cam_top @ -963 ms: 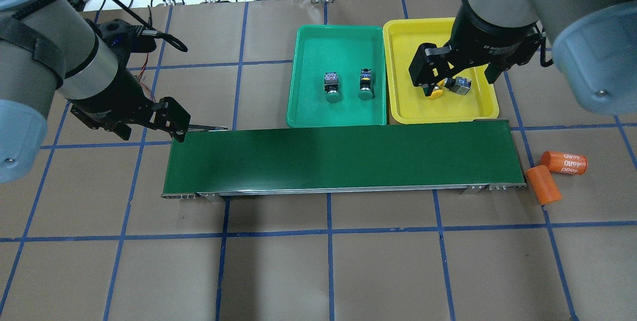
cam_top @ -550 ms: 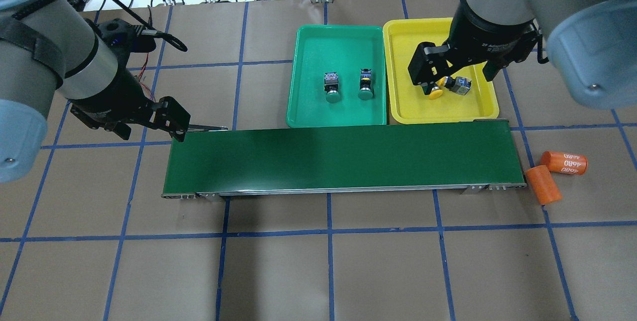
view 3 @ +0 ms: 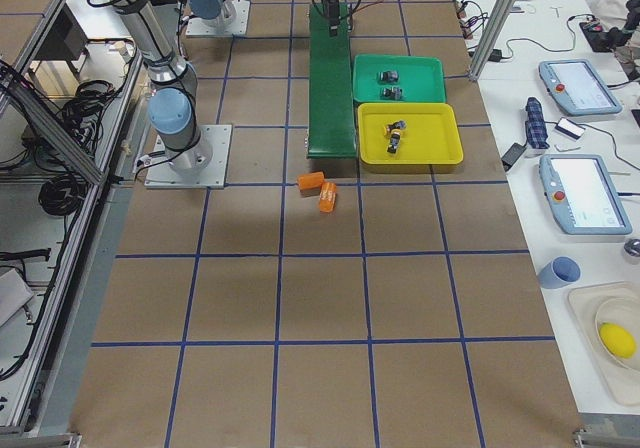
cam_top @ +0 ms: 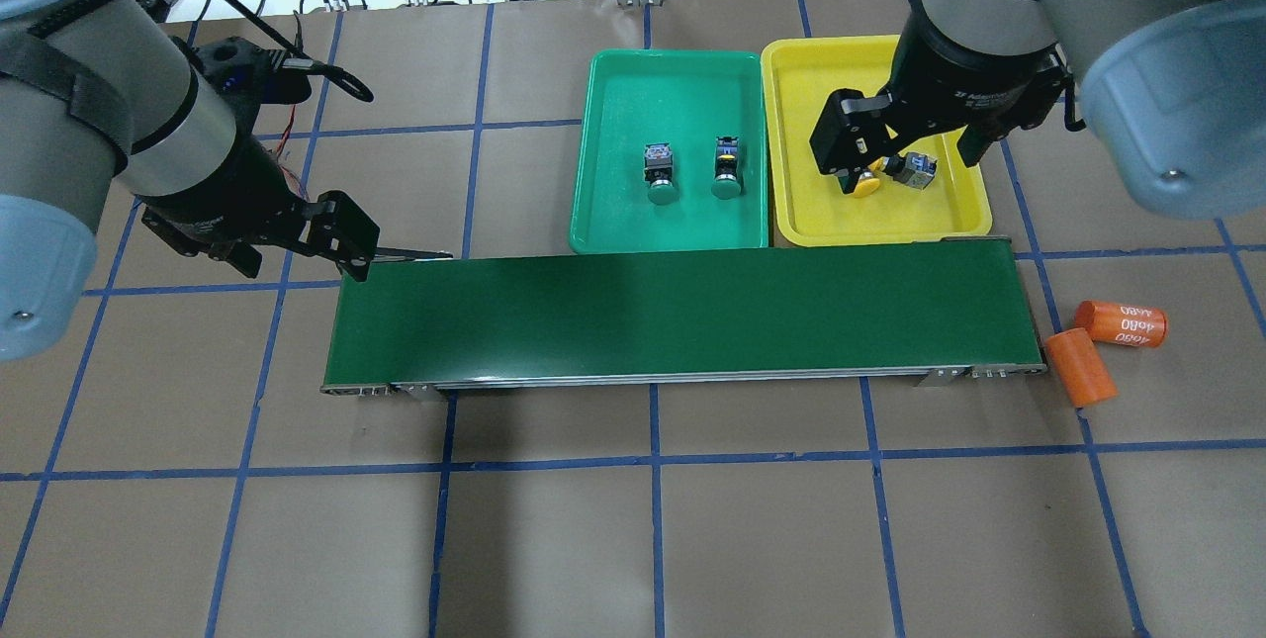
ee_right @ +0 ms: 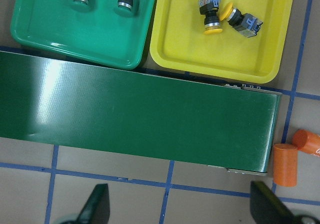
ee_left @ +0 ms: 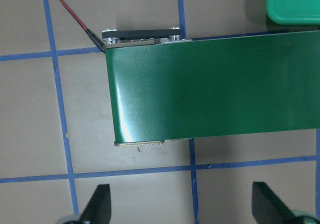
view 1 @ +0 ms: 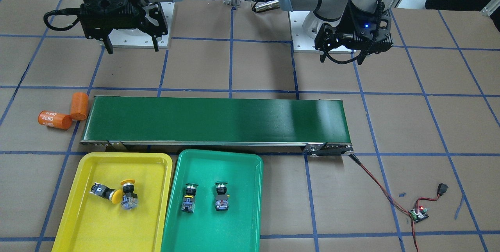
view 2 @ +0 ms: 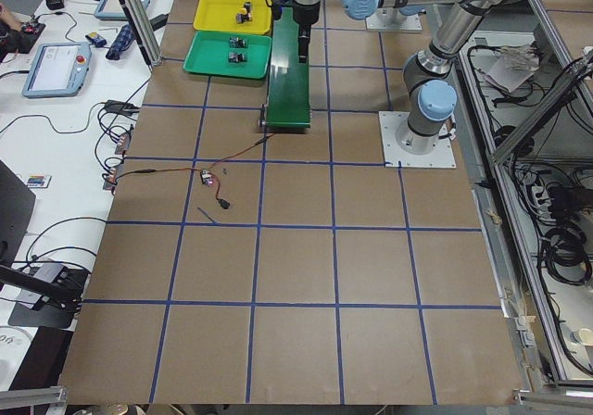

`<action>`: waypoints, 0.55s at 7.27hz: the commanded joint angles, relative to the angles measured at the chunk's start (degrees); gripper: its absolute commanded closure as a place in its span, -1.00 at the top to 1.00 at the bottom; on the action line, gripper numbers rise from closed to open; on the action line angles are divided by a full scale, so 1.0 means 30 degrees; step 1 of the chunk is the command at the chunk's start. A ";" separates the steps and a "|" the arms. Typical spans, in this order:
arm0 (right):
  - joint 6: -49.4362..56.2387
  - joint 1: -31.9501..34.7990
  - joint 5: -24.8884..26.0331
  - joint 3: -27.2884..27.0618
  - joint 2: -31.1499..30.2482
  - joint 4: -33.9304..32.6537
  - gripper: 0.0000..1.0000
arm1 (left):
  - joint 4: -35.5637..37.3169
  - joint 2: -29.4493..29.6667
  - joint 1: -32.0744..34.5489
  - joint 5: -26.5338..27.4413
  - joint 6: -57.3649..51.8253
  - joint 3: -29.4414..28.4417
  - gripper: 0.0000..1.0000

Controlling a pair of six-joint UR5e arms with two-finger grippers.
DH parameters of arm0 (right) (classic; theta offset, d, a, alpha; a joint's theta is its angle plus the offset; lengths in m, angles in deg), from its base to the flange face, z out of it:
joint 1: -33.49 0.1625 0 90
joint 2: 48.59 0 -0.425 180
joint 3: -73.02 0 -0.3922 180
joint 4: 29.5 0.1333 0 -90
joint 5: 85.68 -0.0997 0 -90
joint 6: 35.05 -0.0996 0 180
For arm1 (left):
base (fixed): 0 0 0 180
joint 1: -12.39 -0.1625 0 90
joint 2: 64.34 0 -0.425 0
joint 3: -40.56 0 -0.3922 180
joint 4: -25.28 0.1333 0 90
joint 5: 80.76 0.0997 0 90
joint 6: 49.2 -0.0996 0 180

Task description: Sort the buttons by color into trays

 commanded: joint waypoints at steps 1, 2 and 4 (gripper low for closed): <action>0.0019 0.0000 0.0009 0.0055 0.0010 -0.0036 1.00 | -0.0001 -0.0007 -0.0028 0.0000 0.0002 -0.0006 1.00; 0.0019 0.0000 0.0038 0.0114 -0.0019 -0.0037 1.00 | -0.0001 0.0022 0.0001 0.0000 0.0002 -0.0007 1.00; 0.0019 0.0000 0.0009 0.0173 0.0010 -0.0037 1.00 | -0.0001 -0.0064 0.0001 -0.0029 0.0032 0.0022 1.00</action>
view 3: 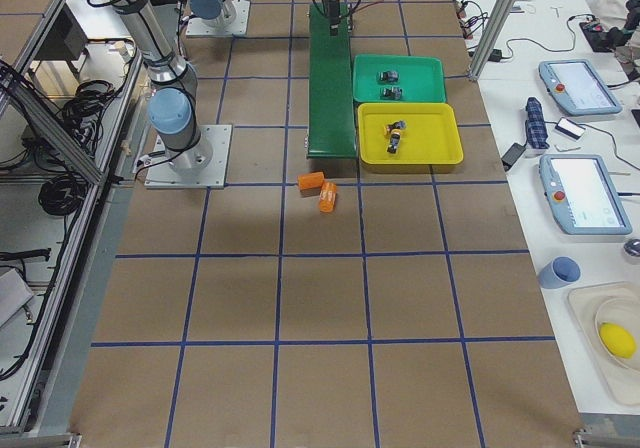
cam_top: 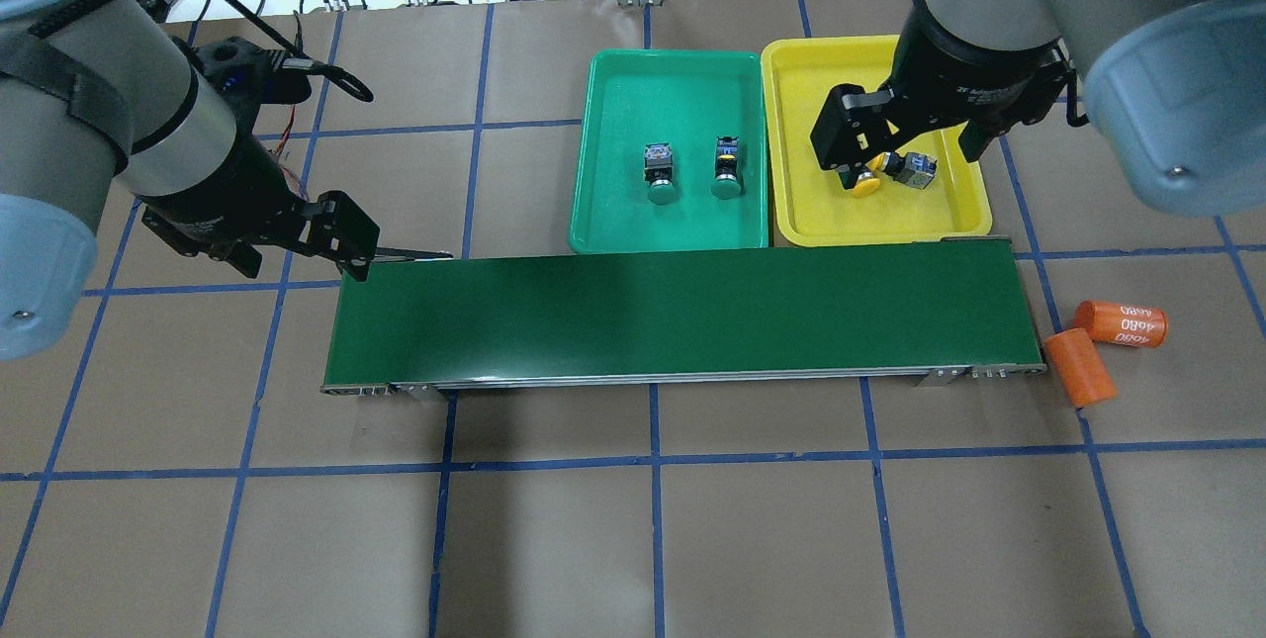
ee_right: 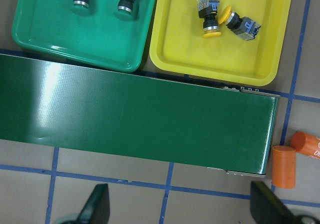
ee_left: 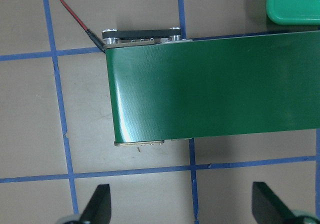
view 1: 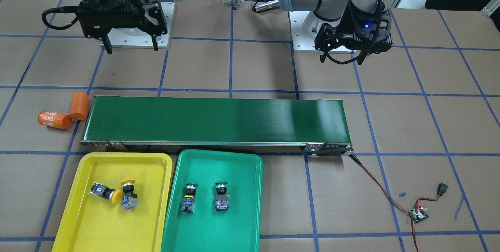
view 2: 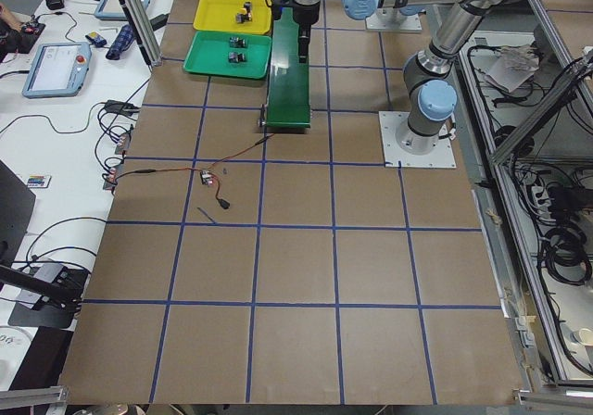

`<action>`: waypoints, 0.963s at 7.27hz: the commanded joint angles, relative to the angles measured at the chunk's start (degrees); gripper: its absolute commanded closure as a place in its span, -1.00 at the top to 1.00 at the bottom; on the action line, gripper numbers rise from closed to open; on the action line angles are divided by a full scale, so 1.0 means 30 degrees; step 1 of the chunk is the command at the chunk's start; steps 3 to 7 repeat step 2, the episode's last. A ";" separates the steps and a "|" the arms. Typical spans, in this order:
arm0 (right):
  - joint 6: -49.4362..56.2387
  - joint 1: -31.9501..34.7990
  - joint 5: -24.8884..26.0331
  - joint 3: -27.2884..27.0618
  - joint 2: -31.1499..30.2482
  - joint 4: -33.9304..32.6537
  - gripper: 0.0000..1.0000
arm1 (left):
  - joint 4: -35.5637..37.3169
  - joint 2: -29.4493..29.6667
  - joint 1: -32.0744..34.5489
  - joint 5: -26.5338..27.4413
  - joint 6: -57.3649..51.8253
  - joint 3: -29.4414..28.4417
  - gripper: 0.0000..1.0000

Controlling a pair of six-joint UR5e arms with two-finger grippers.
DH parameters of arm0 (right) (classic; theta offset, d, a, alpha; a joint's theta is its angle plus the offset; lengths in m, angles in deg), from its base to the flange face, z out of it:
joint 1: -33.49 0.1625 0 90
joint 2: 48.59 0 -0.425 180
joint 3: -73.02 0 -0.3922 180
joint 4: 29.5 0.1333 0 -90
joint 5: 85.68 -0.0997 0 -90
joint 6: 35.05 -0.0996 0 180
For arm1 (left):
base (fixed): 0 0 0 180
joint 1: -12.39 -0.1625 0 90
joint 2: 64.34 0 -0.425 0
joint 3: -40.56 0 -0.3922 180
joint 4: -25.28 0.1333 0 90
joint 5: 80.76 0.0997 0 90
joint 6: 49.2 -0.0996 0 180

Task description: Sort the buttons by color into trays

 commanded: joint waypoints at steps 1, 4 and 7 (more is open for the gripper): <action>-0.0073 0.0029 -0.0065 -0.0187 0.0019 0.0057 1.00 | 0.0001 -0.0092 0.0006 -0.0022 0.0010 -0.0006 1.00; -0.0132 0.0116 -0.0066 -0.0247 0.0019 0.0087 1.00 | 0.0001 -0.0063 0.0006 -0.0022 -0.0019 0.0022 1.00; -0.0132 0.0116 -0.0066 -0.0247 0.0019 0.0087 1.00 | 0.0001 -0.0063 0.0006 -0.0022 -0.0019 0.0022 1.00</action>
